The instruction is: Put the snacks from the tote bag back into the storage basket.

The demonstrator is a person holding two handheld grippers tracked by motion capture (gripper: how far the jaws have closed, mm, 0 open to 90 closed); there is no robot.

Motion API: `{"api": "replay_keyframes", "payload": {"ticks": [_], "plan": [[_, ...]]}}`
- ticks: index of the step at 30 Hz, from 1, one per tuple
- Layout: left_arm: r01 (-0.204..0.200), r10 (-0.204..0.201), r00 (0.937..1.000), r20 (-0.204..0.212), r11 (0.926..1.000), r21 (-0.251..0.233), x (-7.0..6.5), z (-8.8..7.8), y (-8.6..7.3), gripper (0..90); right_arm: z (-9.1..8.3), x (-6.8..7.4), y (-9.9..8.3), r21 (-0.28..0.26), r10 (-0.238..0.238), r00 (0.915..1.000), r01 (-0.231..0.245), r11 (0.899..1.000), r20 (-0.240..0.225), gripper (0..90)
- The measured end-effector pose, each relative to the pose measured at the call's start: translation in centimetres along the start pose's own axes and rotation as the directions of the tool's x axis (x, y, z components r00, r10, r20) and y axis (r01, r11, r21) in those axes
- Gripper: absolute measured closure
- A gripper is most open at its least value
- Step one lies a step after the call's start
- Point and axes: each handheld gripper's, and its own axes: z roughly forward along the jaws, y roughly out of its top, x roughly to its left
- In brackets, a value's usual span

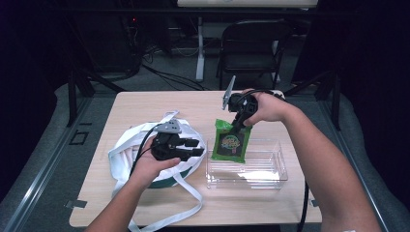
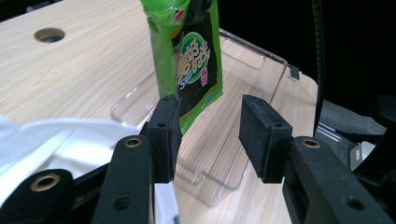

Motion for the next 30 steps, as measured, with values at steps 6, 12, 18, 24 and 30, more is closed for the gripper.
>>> {"api": "replay_keyframes", "payload": {"ticks": [6, 12, 18, 24, 30], "plan": [[0.042, -0.043, 0.9988, -0.026, 0.9986, -0.031, 0.9, -1.5, -1.4, 58.4, 0.9, -0.7, 0.9, 0.024, -0.021, 0.9997, 0.021, 1.000, -0.010, 76.2], [0.072, -0.075, 0.9961, -0.046, 0.9945, -0.077, 1.4, -2.9, -2.6, 58.7, 1.9, -1.2, 1.0, 0.057, -0.036, 0.9994, 0.036, 0.998, -0.004, 76.2], [0.082, -0.088, 0.9940, -0.065, 0.9935, -0.079, 1.9, -3.0, -3.2, 59.0, 2.6, -1.4, 1.0, 0.058, -0.042, 0.9990, 0.041, 0.997, 0.017, 76.1], [0.079, -0.084, 0.9941, -0.069, 0.9945, -0.068, 1.9, -3.0, -3.3, 59.2, 3.3, -1.4, 1.3, 0.076, -0.069, 0.9970, 0.067, 0.995, 0.033, 76.0], [0.079, -0.084, 0.9941, -0.070, 0.9946, -0.067, 1.9, -2.9, -3.3, 59.4, 3.7, -1.2, 1.7, 0.074, -0.095, 0.9931, 0.090, 0.993, 0.068, 76.0]]}}
